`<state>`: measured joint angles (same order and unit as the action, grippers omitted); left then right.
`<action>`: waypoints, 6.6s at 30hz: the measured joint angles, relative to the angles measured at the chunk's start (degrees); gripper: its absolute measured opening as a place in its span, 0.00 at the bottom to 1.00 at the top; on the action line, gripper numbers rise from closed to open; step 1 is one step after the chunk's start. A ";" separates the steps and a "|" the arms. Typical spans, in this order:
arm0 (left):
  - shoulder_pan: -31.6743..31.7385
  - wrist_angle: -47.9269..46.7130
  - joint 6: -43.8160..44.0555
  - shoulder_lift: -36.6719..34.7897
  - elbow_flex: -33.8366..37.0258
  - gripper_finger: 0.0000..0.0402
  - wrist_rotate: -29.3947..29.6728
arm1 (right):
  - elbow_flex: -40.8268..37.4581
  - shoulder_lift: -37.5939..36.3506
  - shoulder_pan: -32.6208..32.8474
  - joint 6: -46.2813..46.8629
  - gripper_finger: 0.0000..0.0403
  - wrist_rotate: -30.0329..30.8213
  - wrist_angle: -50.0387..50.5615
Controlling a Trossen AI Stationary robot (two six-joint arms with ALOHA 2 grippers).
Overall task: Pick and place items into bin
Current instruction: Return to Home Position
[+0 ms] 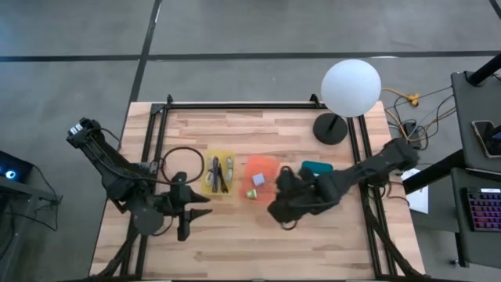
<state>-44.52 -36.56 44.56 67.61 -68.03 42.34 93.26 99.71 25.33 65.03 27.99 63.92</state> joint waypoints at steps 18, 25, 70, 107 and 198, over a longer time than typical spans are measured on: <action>0.13 9.59 3.88 0.09 2.38 0.32 -7.49 | -16.05 -24.19 5.71 4.15 0.30 0.50 -5.76; 0.13 21.52 -6.44 0.58 3.02 0.32 -14.20 | -20.97 -30.43 6.36 -8.77 0.30 -1.10 -22.06; 51.43 49.32 -22.42 -30.03 39.47 0.32 -58.61 | -86.39 -83.23 -17.14 -30.05 0.30 -27.17 -81.70; 51.41 58.39 -19.43 -54.90 67.56 0.32 -48.04 | -91.56 -99.47 -17.10 -31.21 0.30 -25.38 -70.11; 47.89 67.57 -19.47 -53.96 67.64 0.32 -48.11 | -92.72 -98.09 -29.23 -31.19 0.30 -25.03 -64.85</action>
<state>3.38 31.00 25.09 13.66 -0.38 -5.77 0.54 1.63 -3.90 33.84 2.96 -0.93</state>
